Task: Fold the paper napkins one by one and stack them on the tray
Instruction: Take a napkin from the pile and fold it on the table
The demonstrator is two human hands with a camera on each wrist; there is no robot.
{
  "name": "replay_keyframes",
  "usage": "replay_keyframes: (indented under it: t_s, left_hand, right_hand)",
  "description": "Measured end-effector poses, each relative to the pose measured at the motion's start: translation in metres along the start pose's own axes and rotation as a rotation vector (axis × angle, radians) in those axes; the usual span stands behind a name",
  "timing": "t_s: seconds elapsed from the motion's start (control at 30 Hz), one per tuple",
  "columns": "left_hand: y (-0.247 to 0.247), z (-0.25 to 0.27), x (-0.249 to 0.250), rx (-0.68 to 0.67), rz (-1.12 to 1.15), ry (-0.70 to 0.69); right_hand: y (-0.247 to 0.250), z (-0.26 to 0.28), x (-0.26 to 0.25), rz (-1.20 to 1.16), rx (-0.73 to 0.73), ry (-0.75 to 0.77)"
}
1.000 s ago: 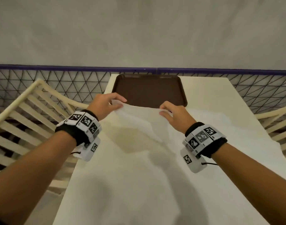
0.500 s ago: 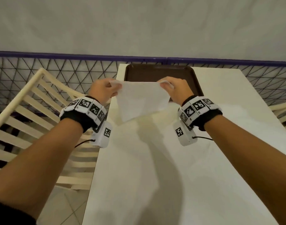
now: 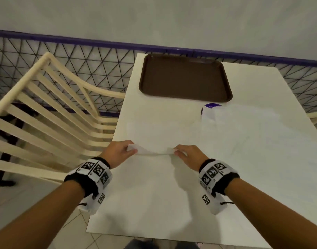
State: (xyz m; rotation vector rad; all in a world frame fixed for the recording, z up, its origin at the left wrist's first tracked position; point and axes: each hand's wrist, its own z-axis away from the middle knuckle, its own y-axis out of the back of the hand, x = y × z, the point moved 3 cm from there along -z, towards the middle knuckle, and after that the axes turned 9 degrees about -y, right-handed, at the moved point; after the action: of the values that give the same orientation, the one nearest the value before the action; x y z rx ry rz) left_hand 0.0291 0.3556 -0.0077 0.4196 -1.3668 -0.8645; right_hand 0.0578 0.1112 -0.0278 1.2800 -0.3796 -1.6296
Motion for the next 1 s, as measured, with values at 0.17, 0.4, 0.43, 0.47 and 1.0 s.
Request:
replay_keyframes:
  t_s: [0.17, 0.4, 0.43, 0.47, 1.0]
  left_hand:
    - [-0.002, -0.008, -0.01, -0.087, -0.045, 0.11]
    - [0.006, -0.047, -0.02, -0.161, 0.048, 0.31]
    - [0.007, -0.054, -0.024, -0.159, 0.08, 0.341]
    - [0.008, -0.06, -0.027, -0.152, 0.121, 0.361]
    - [0.01, -0.103, -0.034, -0.094, 0.238, 0.445]
  right_hand:
    - [0.007, -0.005, 0.001, -0.009, -0.038, -0.082]
    - [0.035, -0.048, -0.009, 0.01, -0.121, -0.235]
    - [0.038, -0.055, -0.009, -0.018, -0.116, -0.255]
    - [0.04, -0.062, -0.008, -0.043, -0.111, -0.271]
    - [0.04, -0.106, 0.004, -0.158, -0.035, -0.537]
